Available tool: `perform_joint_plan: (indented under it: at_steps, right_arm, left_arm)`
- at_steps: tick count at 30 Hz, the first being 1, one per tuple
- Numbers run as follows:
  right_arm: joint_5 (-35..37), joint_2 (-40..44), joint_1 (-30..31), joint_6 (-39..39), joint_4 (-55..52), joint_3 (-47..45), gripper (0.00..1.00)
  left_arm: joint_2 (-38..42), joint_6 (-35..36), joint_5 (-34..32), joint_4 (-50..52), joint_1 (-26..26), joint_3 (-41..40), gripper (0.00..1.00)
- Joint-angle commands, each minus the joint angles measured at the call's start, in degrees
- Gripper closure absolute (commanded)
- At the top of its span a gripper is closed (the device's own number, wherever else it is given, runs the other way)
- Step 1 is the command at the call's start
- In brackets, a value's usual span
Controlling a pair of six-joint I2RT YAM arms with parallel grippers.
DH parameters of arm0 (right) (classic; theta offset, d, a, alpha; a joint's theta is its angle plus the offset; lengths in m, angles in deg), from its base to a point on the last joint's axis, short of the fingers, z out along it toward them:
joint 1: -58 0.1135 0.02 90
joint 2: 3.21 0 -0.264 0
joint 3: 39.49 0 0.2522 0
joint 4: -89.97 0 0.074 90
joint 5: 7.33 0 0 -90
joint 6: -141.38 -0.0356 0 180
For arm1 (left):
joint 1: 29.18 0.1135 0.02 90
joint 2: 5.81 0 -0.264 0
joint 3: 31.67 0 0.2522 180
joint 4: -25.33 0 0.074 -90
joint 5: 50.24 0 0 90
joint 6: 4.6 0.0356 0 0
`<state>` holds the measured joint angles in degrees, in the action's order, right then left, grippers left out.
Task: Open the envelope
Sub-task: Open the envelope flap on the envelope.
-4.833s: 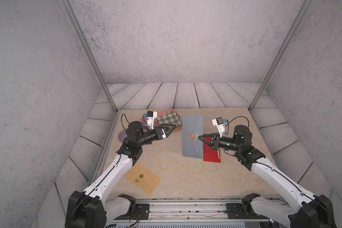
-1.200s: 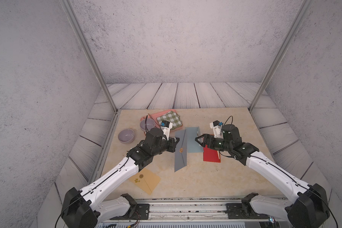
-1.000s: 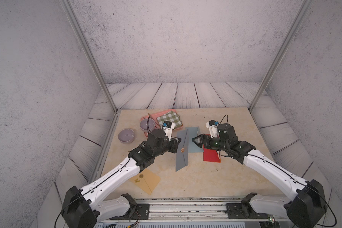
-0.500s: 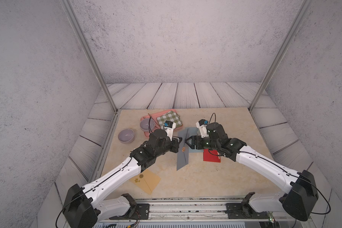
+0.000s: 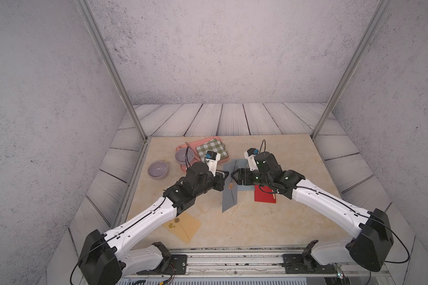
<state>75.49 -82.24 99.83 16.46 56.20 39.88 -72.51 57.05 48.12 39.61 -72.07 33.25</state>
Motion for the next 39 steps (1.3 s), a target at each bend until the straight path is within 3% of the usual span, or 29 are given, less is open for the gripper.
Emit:
perform_joint_plan:
  at_steps: [1,22,39]
  right_arm:
    - [2.32,-2.03,0.36,0.34,-2.05,2.23,0.22]
    - [9.55,-4.14,0.39,-0.06,-9.26,5.93,0.23]
    - [5.15,-3.5,0.41,-0.51,-7.74,5.94,0.23]
  left_arm:
    - [-0.02,1.02,0.52,-1.64,-0.23,-0.62,1.0]
    - [0.05,1.47,0.47,-1.74,-0.26,-0.92,1.0]
    - [0.14,1.14,1.04,-1.25,-0.26,-0.93,1.0]
